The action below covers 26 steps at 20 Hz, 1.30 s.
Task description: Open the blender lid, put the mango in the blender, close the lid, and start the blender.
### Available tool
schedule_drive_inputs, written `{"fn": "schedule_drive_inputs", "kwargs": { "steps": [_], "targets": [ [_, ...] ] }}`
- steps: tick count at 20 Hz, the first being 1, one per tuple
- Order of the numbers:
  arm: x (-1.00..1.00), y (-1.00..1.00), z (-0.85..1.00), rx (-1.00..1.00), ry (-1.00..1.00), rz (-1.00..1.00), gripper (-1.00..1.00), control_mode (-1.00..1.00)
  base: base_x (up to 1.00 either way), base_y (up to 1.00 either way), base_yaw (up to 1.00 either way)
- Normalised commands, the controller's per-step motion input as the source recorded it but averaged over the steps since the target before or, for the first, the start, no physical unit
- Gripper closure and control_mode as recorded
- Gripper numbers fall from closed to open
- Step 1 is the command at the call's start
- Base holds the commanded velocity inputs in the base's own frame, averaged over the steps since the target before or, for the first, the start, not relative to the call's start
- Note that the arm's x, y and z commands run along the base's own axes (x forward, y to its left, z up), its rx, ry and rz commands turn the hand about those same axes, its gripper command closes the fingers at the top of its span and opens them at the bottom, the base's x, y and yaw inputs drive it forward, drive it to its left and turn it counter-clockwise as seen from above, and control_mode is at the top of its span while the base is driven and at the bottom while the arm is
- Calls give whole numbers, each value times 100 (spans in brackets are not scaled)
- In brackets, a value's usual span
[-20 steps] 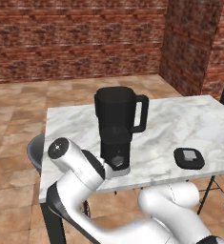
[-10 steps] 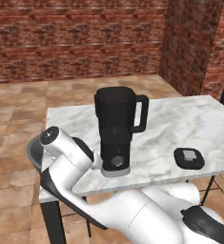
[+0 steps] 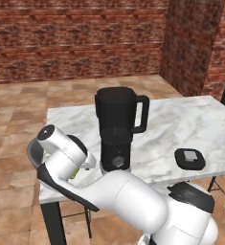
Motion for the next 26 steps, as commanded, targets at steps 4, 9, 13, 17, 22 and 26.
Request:
{"fn": "schedule_drive_inputs", "kwargs": {
  "steps": [4,9,13,17,22,26],
  "targets": [
    [18,0,-17,3,3,7,-100,-100,0,0,0],
    [2,0,-20,5,-2,0,-100,-100,0,0,0],
    [0,0,-26,5,-4,0,-100,-100,0,0,0],
    [5,0,-16,3,-5,0,-100,-100,0,0,0],
    [17,0,-7,1,-4,0,-100,-100,0,0,0],
    [24,0,-17,0,0,0,-100,-100,0,0,0]
  ]
}}
